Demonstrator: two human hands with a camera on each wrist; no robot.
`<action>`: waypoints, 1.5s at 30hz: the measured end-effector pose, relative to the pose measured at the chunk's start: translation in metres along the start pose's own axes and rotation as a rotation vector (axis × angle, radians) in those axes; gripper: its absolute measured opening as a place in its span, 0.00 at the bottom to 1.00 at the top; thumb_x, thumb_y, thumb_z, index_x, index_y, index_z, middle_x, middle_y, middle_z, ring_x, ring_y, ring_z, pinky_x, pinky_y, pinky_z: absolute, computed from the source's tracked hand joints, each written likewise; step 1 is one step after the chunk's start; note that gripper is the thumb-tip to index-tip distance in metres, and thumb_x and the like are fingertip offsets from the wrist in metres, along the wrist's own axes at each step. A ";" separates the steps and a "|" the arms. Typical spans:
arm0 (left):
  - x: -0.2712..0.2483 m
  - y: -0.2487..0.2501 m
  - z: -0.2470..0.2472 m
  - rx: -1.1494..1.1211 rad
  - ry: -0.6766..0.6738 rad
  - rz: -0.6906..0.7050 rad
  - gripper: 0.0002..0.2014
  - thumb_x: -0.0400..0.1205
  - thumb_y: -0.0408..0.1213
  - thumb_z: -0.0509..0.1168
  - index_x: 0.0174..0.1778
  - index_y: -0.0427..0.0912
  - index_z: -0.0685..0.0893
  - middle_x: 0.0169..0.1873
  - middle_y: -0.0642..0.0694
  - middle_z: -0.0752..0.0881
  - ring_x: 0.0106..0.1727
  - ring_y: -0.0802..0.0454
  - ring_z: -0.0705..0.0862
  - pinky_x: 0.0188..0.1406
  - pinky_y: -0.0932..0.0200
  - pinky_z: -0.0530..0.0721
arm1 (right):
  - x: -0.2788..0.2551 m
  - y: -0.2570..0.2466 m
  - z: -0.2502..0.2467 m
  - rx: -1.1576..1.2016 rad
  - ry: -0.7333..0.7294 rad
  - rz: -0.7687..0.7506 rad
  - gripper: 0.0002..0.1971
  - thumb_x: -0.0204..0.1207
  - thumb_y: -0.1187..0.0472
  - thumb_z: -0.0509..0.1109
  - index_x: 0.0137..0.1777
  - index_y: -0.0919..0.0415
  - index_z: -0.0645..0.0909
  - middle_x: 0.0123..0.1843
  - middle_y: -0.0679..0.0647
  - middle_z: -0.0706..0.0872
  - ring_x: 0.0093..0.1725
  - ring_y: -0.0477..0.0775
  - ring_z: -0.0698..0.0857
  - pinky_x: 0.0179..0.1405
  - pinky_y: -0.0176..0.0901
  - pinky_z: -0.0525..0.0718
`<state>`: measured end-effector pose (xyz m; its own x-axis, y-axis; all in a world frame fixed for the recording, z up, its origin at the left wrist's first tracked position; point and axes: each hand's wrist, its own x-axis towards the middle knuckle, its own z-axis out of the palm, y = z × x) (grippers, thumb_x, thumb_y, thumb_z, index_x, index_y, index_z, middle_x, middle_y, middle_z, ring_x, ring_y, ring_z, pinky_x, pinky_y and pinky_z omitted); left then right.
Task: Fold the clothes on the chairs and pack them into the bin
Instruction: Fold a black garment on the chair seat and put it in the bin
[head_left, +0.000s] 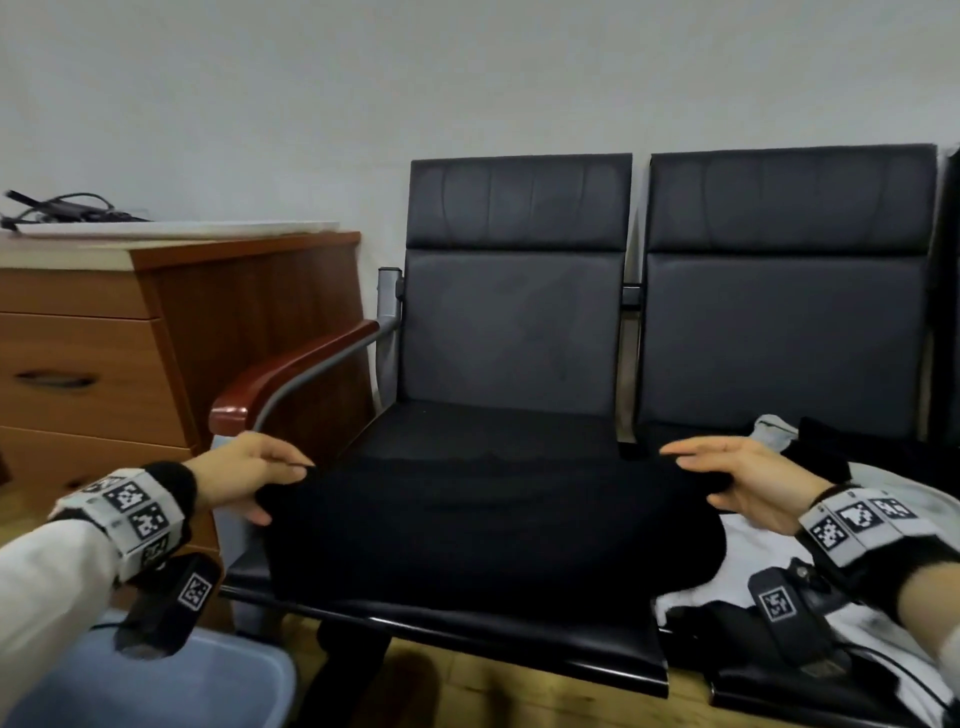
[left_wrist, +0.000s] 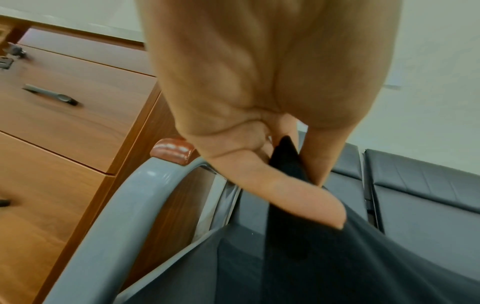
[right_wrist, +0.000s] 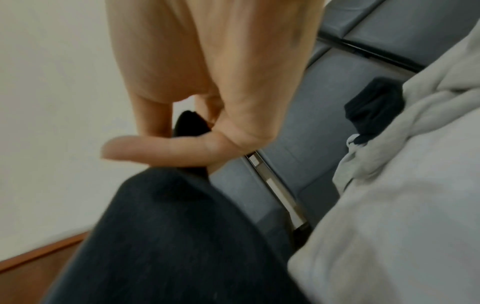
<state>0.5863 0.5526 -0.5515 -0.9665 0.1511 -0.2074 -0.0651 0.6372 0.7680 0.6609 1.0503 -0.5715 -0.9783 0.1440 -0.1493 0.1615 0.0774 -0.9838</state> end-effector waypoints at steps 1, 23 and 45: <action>0.006 0.005 -0.002 -0.032 0.054 0.008 0.08 0.83 0.28 0.61 0.52 0.37 0.85 0.49 0.35 0.86 0.45 0.42 0.85 0.23 0.59 0.85 | 0.008 -0.003 0.002 0.029 0.048 -0.027 0.11 0.78 0.71 0.66 0.55 0.62 0.87 0.49 0.58 0.88 0.34 0.45 0.87 0.16 0.31 0.78; 0.180 -0.010 0.055 0.270 0.387 0.026 0.17 0.82 0.37 0.65 0.67 0.40 0.79 0.65 0.39 0.82 0.68 0.42 0.79 0.67 0.56 0.74 | 0.157 0.068 0.028 -0.590 0.176 0.503 0.13 0.76 0.58 0.74 0.38 0.65 0.76 0.28 0.57 0.77 0.21 0.51 0.78 0.21 0.35 0.75; 0.123 0.057 0.217 -0.062 -0.162 0.108 0.17 0.84 0.30 0.56 0.68 0.44 0.78 0.59 0.45 0.81 0.37 0.60 0.80 0.25 0.68 0.79 | 0.089 0.015 0.069 0.601 0.098 0.050 0.13 0.80 0.56 0.65 0.39 0.64 0.83 0.30 0.57 0.89 0.28 0.54 0.89 0.24 0.39 0.86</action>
<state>0.5174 0.7711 -0.6650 -0.9167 0.3383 -0.2128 0.0162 0.5635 0.8260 0.5678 0.9965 -0.6065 -0.9503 0.2251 -0.2149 0.0775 -0.4978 -0.8638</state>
